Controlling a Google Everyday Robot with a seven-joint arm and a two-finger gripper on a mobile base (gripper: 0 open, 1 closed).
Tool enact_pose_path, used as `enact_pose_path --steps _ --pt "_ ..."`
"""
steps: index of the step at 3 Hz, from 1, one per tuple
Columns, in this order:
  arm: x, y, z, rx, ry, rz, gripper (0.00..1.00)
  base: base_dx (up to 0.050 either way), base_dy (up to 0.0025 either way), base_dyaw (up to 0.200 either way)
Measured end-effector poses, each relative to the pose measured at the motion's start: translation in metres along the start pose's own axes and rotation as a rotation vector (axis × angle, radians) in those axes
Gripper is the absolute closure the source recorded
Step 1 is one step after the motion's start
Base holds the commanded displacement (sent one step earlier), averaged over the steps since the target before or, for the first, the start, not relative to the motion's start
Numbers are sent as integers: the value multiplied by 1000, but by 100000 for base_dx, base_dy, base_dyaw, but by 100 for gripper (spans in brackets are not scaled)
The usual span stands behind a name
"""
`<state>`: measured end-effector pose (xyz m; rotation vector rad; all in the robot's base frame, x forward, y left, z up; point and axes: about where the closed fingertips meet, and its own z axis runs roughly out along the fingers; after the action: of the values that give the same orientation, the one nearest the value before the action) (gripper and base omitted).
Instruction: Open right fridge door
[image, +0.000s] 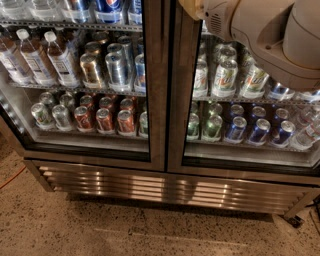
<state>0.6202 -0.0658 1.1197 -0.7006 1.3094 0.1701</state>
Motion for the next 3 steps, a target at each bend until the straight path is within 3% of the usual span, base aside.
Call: enact_pose_path --steps 3 --pt "-1 2 0 -10 -10 -12 100 0 0 0"
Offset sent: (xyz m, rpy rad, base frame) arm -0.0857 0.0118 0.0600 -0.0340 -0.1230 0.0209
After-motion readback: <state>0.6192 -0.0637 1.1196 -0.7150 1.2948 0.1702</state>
